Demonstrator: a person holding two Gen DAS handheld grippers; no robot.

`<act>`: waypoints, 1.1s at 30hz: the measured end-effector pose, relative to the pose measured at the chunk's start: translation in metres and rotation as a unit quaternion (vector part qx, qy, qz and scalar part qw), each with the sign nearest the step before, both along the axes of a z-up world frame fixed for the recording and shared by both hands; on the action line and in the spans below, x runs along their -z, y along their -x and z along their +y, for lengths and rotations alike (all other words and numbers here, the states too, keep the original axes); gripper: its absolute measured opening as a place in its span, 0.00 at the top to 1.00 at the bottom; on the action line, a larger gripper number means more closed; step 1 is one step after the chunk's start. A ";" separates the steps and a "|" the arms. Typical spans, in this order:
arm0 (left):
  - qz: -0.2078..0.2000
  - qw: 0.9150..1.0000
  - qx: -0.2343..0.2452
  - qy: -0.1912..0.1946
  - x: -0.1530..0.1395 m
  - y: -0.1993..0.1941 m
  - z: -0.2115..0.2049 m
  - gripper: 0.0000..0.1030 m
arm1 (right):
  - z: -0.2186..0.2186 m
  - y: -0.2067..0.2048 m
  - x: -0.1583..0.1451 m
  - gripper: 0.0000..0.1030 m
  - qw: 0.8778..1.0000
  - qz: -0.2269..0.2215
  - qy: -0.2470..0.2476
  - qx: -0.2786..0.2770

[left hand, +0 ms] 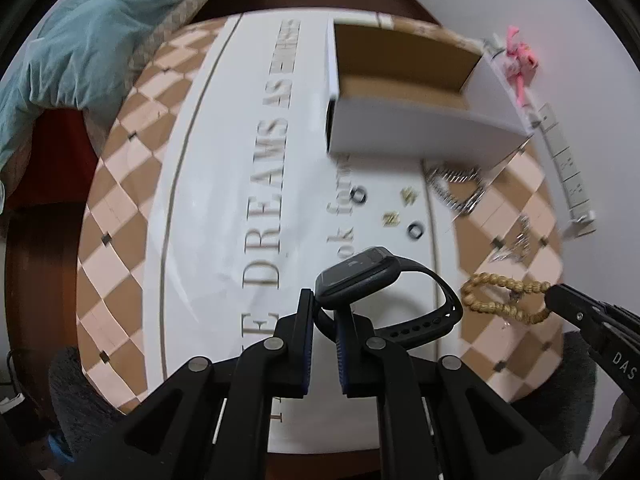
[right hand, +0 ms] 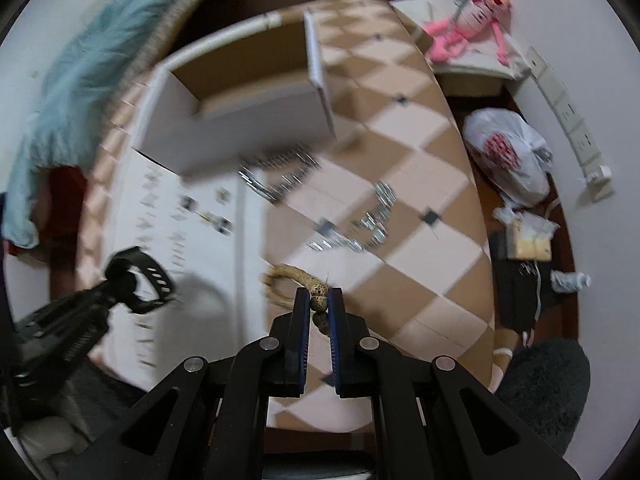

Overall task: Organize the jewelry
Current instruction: 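Carry the watch and bead bracelet into the white box and open both tools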

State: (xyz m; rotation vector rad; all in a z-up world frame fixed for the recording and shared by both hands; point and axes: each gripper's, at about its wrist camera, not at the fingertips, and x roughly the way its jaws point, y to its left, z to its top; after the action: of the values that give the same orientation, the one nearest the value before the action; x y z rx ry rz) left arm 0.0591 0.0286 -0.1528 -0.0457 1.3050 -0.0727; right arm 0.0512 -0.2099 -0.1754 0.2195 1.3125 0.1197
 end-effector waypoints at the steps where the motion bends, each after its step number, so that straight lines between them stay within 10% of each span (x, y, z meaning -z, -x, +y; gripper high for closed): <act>1: -0.005 1.000 -0.001 0.004 -0.007 -0.001 0.001 0.93 | 0.001 -0.002 -0.011 0.91 1.000 -0.011 -0.012 -0.004; 13: -0.060 0.997 0.005 0.042 -0.069 -0.074 -0.012 0.93 | 0.021 -0.079 -0.113 0.91 0.990 -0.118 -0.053 -0.059; 29: 0.020 0.998 -0.016 0.049 -0.024 -0.180 -0.024 0.89 | 0.032 -0.204 -0.045 0.91 0.995 -0.044 -0.053 -0.078; 32: 0.017 0.999 -0.021 0.038 -0.029 -0.187 -0.026 0.74 | 0.026 -0.212 -0.036 0.90 0.995 -0.025 -0.061 -0.073; 33: 0.014 0.999 -0.022 0.038 -0.031 -0.188 -0.026 0.48 | 0.024 -0.213 -0.034 0.89 0.995 -0.018 -0.065 -0.072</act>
State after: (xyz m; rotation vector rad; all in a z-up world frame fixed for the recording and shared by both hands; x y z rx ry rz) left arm 0.2473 0.0026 -0.1214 -0.1416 1.3281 -0.0847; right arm 0.2645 -0.1856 -0.1414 0.2323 1.2844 0.3302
